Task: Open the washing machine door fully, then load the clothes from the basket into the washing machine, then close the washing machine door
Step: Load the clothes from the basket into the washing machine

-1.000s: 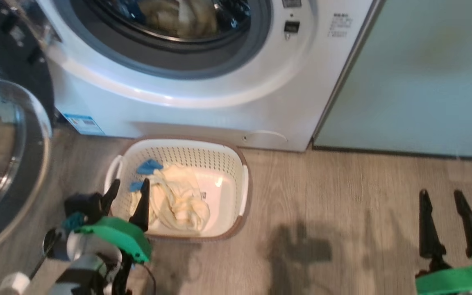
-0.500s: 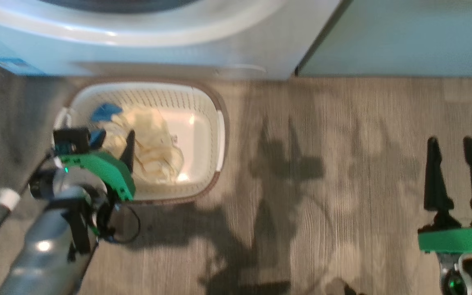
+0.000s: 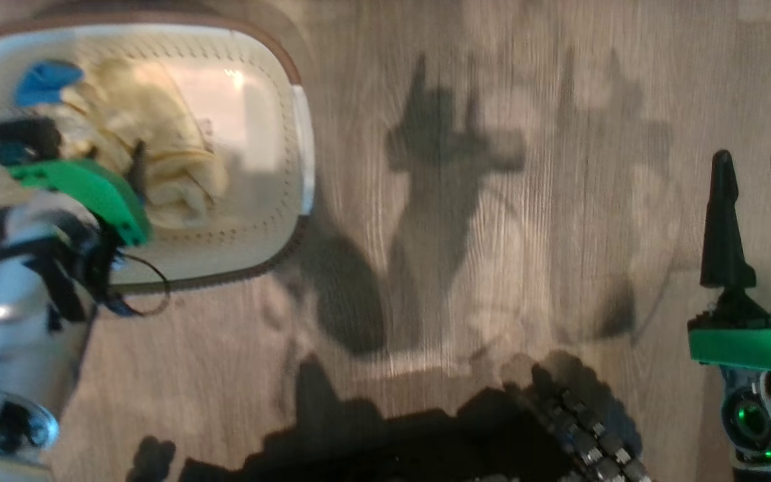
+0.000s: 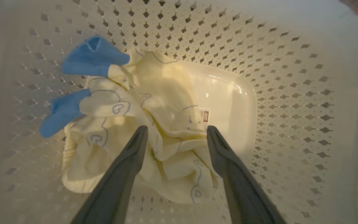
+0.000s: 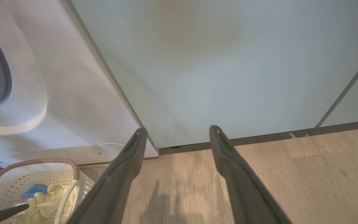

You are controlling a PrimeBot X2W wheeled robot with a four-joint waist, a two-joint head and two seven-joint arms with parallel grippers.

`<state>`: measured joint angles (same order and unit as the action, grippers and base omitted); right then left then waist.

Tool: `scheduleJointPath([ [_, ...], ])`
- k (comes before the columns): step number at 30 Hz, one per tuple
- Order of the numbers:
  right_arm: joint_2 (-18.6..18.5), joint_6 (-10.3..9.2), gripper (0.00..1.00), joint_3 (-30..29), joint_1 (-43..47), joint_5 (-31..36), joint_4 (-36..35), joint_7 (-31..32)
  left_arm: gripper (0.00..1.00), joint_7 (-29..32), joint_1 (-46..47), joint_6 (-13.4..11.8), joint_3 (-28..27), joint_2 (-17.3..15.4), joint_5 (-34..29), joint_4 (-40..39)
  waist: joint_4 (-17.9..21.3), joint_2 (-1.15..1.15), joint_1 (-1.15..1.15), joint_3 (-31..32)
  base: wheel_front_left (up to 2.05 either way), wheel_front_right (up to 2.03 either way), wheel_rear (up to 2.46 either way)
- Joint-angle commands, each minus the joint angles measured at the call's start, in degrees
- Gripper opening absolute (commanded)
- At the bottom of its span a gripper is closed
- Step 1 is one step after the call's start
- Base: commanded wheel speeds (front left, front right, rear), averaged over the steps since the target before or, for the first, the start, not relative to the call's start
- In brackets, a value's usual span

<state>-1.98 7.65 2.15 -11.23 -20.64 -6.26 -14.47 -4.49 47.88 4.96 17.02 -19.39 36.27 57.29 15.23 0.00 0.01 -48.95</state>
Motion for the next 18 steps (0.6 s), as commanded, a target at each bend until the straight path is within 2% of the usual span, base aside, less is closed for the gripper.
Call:
scheduleJointPath([
  [1,-0.89,-0.16,1.0,0.99,0.64,-0.56,-2.03,-0.52,1.0,0.21,1.0,0.4,-1.34,-3.46,0.2,0.27,2.42,0.0,-0.01,-4.57,0.0,0.0,0.0],
  [10,-0.89,-0.16,1.0,3.8,-0.92,-2.9,-4.73,-0.52,1.0,3.69,7.37,1.08,-1.67,-8.66,0.68,4.4,4.87,0.0,-0.01,-12.24,0.0,0.0,0.0],
  [18,-0.89,-0.16,1.0,4.74,0.42,-2.75,-6.57,-0.52,1.0,5.88,8.52,-0.01,-2.01,-9.44,1.49,7.31,4.74,0.0,-0.01,-13.35,0.0,0.0,0.0],
])
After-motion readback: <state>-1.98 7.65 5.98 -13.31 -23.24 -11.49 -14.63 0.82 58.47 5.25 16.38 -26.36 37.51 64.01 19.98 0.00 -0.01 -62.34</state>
